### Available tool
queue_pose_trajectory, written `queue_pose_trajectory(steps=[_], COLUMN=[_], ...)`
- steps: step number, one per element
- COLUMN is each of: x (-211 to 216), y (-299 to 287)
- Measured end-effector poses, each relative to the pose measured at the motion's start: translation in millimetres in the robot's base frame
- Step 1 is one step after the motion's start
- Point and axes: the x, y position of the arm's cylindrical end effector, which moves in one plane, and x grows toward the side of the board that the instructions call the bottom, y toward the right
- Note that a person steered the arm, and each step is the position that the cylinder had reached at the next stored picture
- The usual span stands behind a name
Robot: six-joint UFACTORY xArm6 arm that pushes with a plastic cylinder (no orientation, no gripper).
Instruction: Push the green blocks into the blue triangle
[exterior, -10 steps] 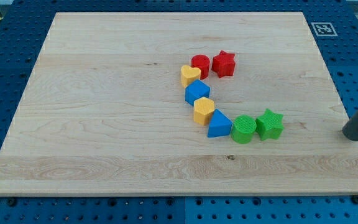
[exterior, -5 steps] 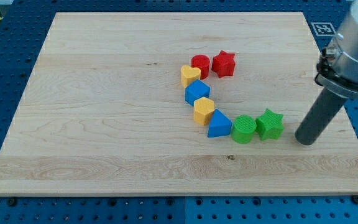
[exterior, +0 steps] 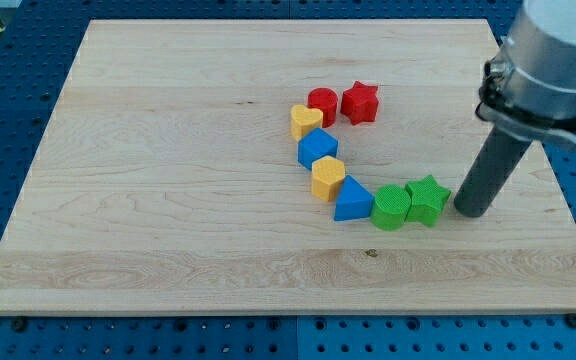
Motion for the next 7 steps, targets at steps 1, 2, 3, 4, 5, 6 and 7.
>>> queue_pose_trajectory(steps=[1,2,3,4,5,6,7], x=[-27.7,-27.3,-24.3,-21.6,-16.0,-8.1,-4.6], y=[5.6,-1.6,-10.2,-18.1,-26.5,-35.4,-38.0])
